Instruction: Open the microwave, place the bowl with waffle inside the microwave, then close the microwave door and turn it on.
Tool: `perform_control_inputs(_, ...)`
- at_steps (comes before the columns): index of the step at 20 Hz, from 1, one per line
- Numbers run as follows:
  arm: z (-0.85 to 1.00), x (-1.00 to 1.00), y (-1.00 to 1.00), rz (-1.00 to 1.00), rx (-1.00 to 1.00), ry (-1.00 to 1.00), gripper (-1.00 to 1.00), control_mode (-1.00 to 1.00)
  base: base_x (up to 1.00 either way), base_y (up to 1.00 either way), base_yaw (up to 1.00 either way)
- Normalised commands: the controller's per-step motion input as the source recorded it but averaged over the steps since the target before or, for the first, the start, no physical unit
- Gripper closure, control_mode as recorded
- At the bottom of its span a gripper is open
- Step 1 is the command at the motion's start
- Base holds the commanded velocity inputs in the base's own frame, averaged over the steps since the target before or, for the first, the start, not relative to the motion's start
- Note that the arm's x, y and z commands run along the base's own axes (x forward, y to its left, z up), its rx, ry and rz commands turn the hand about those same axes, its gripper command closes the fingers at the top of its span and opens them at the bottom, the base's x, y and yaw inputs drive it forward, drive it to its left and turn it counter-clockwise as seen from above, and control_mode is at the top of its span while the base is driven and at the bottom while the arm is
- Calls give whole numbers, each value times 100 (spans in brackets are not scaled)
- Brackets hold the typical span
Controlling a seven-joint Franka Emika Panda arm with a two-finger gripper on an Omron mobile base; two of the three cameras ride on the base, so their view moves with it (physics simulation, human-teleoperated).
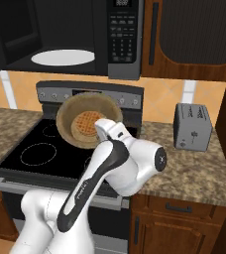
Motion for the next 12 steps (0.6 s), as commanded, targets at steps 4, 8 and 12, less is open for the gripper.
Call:
perform_control_inputs(4, 65, 45, 83, 0, 2, -3, 100, -100, 0, 0, 0)
perform_control_inputs(8, 52, 61, 60, 0, 0, -6, 100, -100, 0, 0, 0)
perform_control_inputs(12, 58, 72, 28, -1, 0, -1, 100, -100, 0, 0, 0)
